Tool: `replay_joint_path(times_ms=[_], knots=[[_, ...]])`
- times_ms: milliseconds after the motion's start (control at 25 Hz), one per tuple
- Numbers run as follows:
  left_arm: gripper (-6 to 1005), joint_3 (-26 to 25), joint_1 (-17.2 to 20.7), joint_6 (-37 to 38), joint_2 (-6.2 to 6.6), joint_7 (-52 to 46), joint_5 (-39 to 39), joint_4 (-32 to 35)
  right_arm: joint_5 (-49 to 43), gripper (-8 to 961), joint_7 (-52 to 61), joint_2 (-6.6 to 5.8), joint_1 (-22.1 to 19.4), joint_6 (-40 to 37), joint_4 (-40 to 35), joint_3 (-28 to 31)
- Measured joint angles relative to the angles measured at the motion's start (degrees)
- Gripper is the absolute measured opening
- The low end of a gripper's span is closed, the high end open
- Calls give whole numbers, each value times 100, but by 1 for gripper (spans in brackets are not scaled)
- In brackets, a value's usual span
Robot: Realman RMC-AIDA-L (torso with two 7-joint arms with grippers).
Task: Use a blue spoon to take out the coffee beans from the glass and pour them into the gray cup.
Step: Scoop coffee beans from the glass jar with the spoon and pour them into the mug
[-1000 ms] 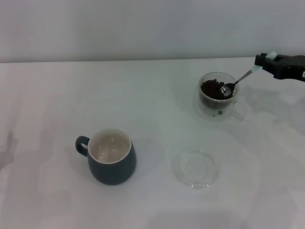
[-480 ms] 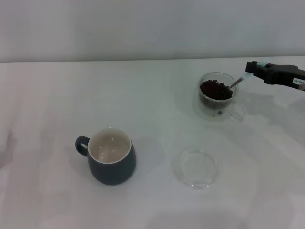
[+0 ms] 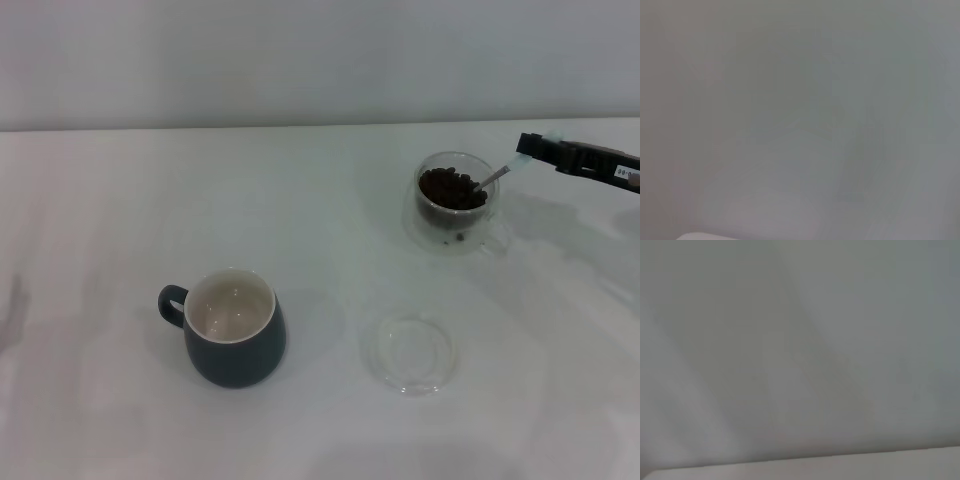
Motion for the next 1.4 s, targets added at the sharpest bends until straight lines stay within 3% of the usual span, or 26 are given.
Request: replay_joint_path(times_ms=[1400], knots=[[785,8,36,127,-18,0,0,20,306,163,1026,60,-4,-56,706,741]])
